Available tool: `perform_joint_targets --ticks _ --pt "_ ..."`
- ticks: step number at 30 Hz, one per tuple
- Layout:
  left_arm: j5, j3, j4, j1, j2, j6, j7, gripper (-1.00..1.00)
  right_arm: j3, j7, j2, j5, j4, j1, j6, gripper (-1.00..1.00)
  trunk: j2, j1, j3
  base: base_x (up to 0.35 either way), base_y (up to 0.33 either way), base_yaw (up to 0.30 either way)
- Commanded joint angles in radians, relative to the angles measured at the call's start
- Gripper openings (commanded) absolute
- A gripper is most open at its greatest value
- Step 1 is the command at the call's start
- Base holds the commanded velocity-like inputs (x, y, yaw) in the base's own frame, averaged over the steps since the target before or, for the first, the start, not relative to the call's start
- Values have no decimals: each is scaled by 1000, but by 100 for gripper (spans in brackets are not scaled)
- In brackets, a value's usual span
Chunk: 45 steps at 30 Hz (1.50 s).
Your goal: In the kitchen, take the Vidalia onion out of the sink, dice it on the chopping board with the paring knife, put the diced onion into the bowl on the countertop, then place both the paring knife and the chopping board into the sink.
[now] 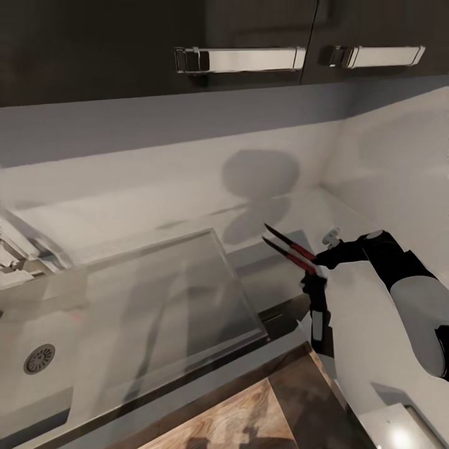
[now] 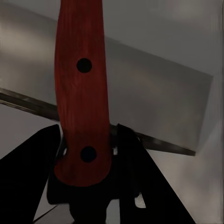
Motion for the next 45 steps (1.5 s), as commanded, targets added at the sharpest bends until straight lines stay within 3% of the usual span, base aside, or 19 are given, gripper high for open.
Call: perform_joint_targets --ticks 1,7,25,31,34,39,45 --pt "10 -8 1 -1 0 2 1 100 2 4 -1 0 -3 0 8 -100 -2 1 0 0 0 0" --pt "10 -8 1 -1 0 2 2 100 2 2 -1 -2 -4 0 9 -100 -2 1 10 -98 0 0" --pt "10 -8 0 -1 6 -7 0 100 -3 1 13 -2 -46 0 27 -100 -2 1 38 -323 0 0" --pt "9 -8 -2 -1 20 -12 -1 100 -4 1 16 -3 -176 0 161 -100 -2 1 47 -330 8 0" --pt "10 -8 -2 -1 26 -21 -1 100 -4 1 34 -3 -239 0 227 -100 -2 1 52 -330 55 0" --pt "10 -8 -2 -1 36 -105 0 100 -4 1 54 -2 -324 0 321 -100 -2 1 60 -330 77 0" --pt "15 -8 -4 -1 34 -150 0 100 -3 2 57 -1 -401 0 414 -100 -2 1 70 -330 82 0"
